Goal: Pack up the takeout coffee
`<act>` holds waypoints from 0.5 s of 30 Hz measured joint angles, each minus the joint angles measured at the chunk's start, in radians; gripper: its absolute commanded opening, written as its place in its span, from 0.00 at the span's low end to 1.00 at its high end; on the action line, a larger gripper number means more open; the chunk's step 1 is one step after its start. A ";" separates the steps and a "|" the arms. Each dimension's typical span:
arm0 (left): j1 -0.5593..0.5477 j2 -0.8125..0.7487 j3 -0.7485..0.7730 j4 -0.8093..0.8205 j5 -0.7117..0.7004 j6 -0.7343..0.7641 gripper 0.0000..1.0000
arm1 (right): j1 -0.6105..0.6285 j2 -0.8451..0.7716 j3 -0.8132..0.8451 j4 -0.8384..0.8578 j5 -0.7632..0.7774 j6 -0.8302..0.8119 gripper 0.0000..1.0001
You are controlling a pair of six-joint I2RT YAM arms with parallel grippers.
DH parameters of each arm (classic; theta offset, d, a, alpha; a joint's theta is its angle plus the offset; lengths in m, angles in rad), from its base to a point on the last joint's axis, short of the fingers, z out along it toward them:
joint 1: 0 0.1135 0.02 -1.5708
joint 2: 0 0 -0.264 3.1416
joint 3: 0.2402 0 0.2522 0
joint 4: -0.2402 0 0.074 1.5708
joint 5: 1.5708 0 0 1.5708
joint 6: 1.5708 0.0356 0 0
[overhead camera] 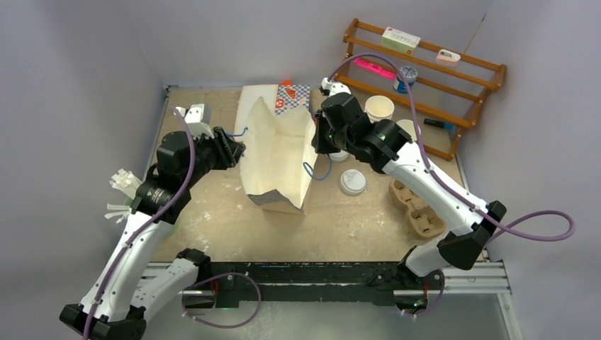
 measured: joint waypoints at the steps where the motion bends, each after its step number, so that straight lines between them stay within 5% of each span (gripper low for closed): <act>1: 0.000 0.004 0.008 -0.014 -0.005 0.007 0.54 | 0.000 0.001 0.000 -0.001 0.000 0.000 0.00; 5: 0.000 0.016 0.093 -0.096 -0.028 0.033 0.74 | 0.000 0.003 0.000 0.000 -0.002 0.000 0.00; 9: 0.000 0.015 0.245 -0.169 -0.037 0.058 0.76 | 0.000 0.014 0.000 0.007 -0.002 0.000 0.00; 15: 0.000 0.021 0.492 -0.241 0.088 0.075 0.29 | 0.000 0.021 0.000 0.019 -0.002 0.000 0.00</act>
